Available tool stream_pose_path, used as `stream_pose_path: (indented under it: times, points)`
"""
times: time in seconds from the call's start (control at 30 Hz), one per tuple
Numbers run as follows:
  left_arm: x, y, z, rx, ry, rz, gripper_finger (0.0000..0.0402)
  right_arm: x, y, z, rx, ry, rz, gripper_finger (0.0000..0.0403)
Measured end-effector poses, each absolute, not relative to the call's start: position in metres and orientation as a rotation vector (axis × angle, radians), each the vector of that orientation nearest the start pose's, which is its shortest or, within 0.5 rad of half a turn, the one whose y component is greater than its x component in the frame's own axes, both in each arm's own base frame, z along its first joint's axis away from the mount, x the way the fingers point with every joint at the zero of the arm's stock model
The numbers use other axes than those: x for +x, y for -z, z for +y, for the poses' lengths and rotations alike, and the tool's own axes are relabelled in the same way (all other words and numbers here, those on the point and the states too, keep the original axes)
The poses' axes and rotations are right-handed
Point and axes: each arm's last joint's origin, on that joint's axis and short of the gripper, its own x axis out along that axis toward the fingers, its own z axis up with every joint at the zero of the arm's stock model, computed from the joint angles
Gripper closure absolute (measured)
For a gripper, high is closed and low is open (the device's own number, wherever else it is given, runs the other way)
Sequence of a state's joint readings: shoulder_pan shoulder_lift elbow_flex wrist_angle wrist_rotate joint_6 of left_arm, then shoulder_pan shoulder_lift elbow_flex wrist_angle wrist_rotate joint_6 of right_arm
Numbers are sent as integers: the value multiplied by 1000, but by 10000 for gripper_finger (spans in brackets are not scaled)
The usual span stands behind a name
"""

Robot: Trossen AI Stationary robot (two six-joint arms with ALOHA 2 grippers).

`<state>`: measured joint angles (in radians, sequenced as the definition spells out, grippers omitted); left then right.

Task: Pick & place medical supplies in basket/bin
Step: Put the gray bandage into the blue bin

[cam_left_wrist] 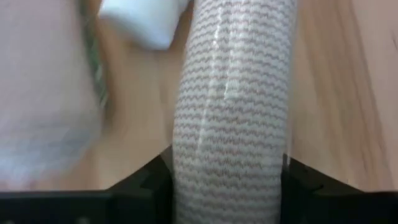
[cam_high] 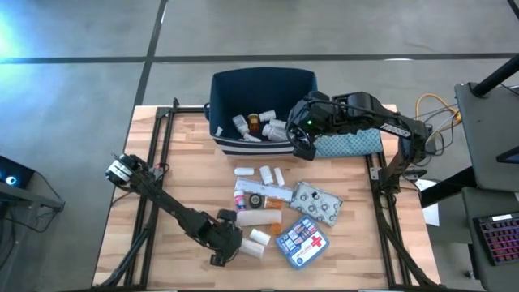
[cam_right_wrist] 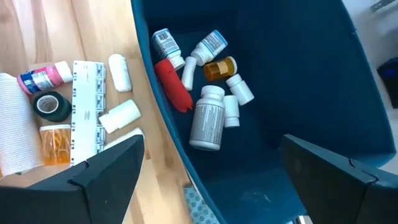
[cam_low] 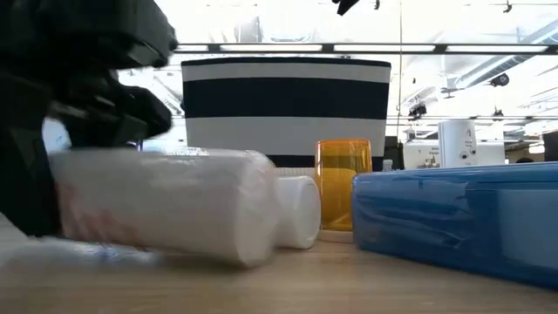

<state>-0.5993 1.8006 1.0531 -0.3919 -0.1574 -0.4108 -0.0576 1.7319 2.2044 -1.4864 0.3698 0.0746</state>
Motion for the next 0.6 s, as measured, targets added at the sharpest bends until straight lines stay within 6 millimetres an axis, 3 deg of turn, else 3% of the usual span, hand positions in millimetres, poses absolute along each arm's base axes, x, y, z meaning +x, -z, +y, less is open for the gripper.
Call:
stream_pose_path:
  times: [0.1,0.23,0.4,0.5,0.6]
  points:
    - [275,-174,-182,18,95,1187,268,292,-457,-27,-81,431,962,39]
    - [263,-228,-174,-63,22,1179,270,273,-470,-26,-51,444,906,39]
    - [250,-317,-155,-107,-133,856,260,251,-485,-26,-38,493,838,39]
    - [248,-361,-125,-21,-318,625,259,242,-491,-26,-27,509,809,39]
    - [254,-388,-73,18,-530,528,259,239,-493,-26,-19,530,790,39]
